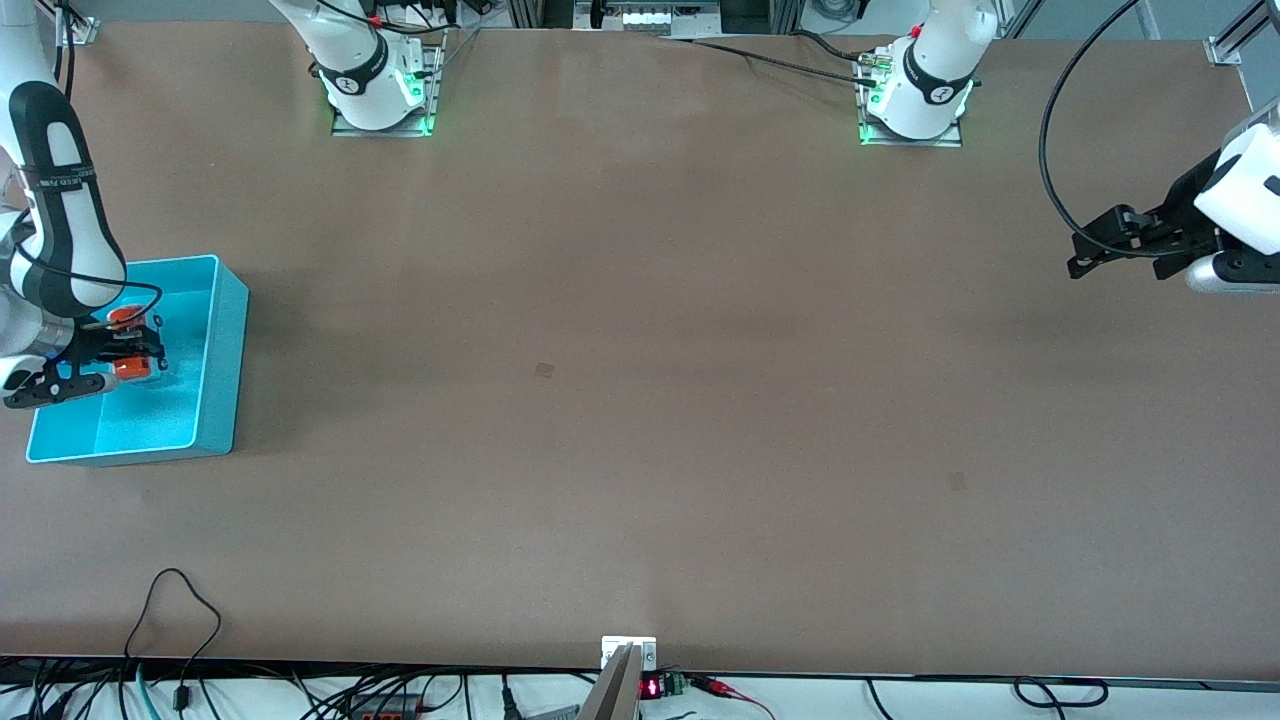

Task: Wind up bus and store in blue box
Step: 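Lift the bus with the right gripper and lower it into the cyan box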

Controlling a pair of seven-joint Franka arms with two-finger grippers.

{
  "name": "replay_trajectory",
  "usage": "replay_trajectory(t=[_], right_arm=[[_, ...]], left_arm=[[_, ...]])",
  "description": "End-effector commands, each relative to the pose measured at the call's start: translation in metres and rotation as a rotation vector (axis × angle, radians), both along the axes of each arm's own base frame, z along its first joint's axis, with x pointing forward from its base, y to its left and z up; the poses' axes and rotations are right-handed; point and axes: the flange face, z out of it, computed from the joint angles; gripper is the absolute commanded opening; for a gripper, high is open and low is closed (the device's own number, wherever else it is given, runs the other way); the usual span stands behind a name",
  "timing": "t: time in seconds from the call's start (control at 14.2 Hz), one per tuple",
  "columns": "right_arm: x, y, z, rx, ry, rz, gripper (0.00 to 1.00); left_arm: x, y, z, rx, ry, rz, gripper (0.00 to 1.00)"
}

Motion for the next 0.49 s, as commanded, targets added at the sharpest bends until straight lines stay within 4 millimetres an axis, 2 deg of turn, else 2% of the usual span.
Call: replay_trajectory(t=[0.0, 0.14, 0.21, 0.28, 0.35, 0.42], right_arm=[[-0.002, -0.014, -0.005, 0.006, -0.004, -0.019, 0.09], [-0.006, -0.021, -0.014, 0.012, 0.008, -0.024, 0.20], [-0.007, -0.022, -0.018, 0.013, 0.012, -0.026, 0.39], [-0.008, -0.022, -0.021, 0.015, 0.017, -0.026, 0.49], [-0.008, -0.021, -0.023, 0.016, 0.020, -0.024, 0.54], [-0.009, -0.021, -0.024, 0.017, 0.023, -0.026, 0.67]], left_arm=[[-0.007, 0.008, 0.003, -0.006, 0.015, 0.003, 1.00], [-0.007, 0.008, 0.004, -0.005, 0.012, 0.003, 1.00], [-0.007, 0.009, 0.004, -0.006, 0.012, 0.005, 1.00], [-0.007, 0.008, 0.004, -0.005, 0.012, 0.002, 1.00], [-0.006, 0.007, 0.004, -0.005, 0.007, 0.000, 1.00], [-0.006, 0.007, 0.004, -0.005, 0.003, 0.000, 1.00]])
